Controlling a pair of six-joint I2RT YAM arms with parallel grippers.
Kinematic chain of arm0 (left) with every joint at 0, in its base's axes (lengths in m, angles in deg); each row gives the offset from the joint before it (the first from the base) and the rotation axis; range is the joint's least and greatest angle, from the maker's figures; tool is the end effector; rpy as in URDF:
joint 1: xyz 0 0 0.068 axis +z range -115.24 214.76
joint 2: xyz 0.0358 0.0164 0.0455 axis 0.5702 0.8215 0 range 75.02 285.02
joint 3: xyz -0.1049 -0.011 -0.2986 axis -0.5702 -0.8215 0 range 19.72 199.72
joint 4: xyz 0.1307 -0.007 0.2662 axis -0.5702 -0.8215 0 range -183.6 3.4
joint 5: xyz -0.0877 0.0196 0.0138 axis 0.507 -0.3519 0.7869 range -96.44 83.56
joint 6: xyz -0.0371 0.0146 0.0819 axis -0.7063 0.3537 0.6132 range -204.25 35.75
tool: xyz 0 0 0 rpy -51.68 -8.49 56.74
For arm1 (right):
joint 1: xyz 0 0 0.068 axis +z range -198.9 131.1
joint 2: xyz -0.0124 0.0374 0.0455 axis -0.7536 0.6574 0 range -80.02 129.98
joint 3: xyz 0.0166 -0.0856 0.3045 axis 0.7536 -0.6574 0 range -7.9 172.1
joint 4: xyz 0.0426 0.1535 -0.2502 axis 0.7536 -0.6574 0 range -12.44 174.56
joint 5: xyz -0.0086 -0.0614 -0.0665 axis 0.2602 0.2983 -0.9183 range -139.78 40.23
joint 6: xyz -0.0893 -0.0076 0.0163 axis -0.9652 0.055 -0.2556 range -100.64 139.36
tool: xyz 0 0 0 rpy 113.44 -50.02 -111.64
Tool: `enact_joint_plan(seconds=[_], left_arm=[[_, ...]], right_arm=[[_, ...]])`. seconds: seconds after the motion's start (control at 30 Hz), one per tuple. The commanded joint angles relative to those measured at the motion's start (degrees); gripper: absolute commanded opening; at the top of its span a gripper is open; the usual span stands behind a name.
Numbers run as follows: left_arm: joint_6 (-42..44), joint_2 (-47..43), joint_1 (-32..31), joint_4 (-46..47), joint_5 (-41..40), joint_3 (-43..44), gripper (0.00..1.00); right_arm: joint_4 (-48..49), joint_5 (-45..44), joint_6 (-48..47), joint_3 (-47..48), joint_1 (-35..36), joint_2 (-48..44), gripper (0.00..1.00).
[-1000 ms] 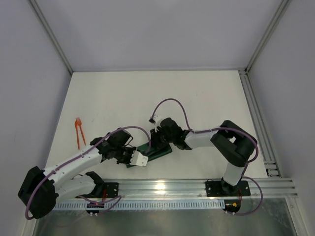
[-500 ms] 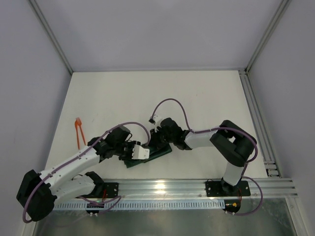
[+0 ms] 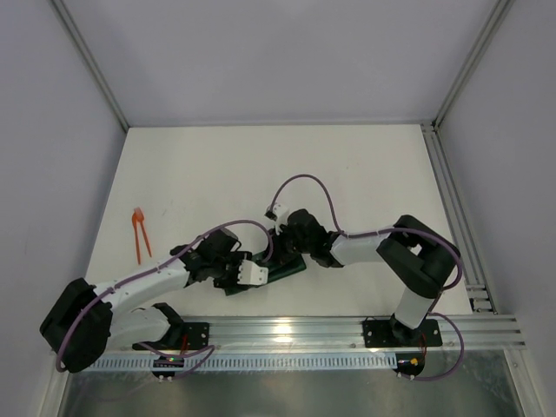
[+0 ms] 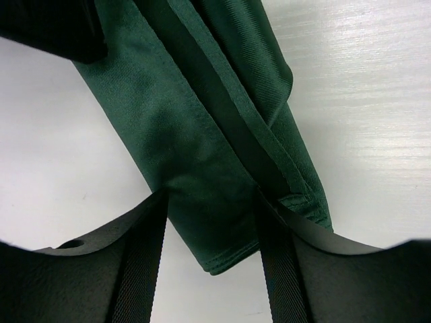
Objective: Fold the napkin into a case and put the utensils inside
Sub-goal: Smooth out the smaller rectangle-folded napkin at the center of the board.
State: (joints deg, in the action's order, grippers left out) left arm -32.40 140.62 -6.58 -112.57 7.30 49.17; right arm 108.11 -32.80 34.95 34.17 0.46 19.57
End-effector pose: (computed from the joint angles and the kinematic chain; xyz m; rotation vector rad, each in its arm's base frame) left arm 0.1578 -0.1648 0.1415 1.9614 1.7468 -0.2553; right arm 0.2422 0.3189 0.1275 -0.8401 2.1411 0.9437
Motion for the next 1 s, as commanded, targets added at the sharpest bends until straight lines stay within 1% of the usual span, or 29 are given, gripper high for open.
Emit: enact_joint_plan(seconds=[0.0,0.17,0.23,0.27,0.3,0.33,0.4,0.47,0.53,0.63,0.7,0.8,0.83,0.9,0.93,0.97], left_arm=[[2.11,-0.83,-1.72,2.6,0.24,-2.64,0.56],[7.37,-0.04,-3.13,0.32,0.85,-3.96,0.57],[7.65,0.31,-3.22,-0.74,1.29,-3.53,0.56],[7.39,1.01,-3.31,-0.83,1.21,-3.35,0.54],[6.25,1.45,-3.31,-0.74,0.94,-3.09,0.51],[5.63,1.98,-3.31,-0.13,0.85,-2.82,0.36],[3.97,3.04,-3.39,1.01,0.59,-2.73,0.16],[3.34,3.65,-3.31,1.72,1.2,-2.47,0.1],[2.02,3.57,-3.39,2.07,1.64,-2.12,0.06],[0.8,3.21,-3.31,2.33,2.26,-1.59,0.02],[0.27,3.21,-3.39,2.77,2.52,-1.5,0.0],[-0.35,3.83,-3.39,3.21,2.35,-1.59,0.0],[-0.79,4.18,-3.39,3.56,2.17,-1.59,0.0],[-1.49,4.53,-3.39,3.83,2.08,-1.68,0.0],[-1.58,4.71,-3.31,3.92,2.08,-1.68,0.0],[-1.84,4.71,-3.39,3.92,2.0,-1.85,0.0]], right_arm=[[1.67,1.04,-1.79,0.3,-0.15,-2.47,0.16],[1.59,1.22,-1.71,0.65,-0.32,-1.07,0.17],[1.67,1.57,-1.45,0.65,-0.5,-0.98,0.16],[1.76,2.01,-1.18,0.65,-0.41,-1.24,0.16],[1.67,2.1,-1.09,0.65,-0.41,-1.5,0.16],[1.59,2.19,-0.92,0.56,-0.41,-2.03,0.16],[0.8,2.01,-0.83,0.48,-0.41,-4.31,0.16],[-0.86,1.93,-0.57,0.3,-0.41,-7.37,0.17],[-2.01,1.49,-0.13,-0.66,-0.41,-9.84,0.17],[-6.4,-2.55,2.15,-2.24,-0.76,-14.68,0.18],[-9.39,-3.26,4.78,-4.26,-1.2,-17.67,0.23],[-12.82,-4.49,8.48,-7.16,-2.78,-21.0,0.26],[-14.22,-6.58,10.23,-7.69,-3.13,-21.8,0.27],[-18.88,-9.75,11.91,-9.62,-4.1,-23.56,0.35],[-20.46,-11.94,13.57,-10.59,-4.45,-25.39,0.41],[-20.65,-12.48,14.37,-11.56,-5.58,-26.37,0.43]])
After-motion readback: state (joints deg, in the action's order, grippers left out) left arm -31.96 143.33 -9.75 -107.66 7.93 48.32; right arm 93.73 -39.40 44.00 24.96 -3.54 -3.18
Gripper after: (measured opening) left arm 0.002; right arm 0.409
